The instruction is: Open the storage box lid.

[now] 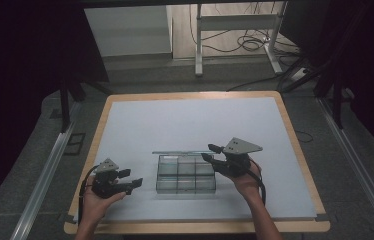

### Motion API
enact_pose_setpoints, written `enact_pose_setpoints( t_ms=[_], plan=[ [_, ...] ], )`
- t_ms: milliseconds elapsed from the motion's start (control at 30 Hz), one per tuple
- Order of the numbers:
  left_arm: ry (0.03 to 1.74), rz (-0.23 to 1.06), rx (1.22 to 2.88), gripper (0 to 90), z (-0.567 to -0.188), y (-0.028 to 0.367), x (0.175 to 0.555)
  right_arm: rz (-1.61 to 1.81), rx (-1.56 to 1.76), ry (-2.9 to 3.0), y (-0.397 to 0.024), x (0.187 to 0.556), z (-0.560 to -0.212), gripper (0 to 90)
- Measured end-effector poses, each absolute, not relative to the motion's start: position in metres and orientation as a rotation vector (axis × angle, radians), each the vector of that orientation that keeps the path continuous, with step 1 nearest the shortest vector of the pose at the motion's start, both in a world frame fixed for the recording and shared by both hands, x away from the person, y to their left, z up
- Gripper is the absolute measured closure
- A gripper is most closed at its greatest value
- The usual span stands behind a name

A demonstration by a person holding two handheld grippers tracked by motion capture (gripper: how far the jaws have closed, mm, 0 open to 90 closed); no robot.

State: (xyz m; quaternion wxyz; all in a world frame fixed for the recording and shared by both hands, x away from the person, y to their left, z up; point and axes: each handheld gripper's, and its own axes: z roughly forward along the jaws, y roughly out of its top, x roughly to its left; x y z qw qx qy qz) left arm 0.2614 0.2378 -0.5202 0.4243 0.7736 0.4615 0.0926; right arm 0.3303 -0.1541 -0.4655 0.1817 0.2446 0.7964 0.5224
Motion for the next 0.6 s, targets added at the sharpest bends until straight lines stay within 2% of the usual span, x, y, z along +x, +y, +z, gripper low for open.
enact_pose_setpoints(
  t_ms=[600],
  plan=[
    [1.157,0.229,1.936,33.0,-0.5203,0.2389,0.2615,1.487,0.703,2.239,-0.1560,0.3362,-0.4637,59.8]
  ],
)
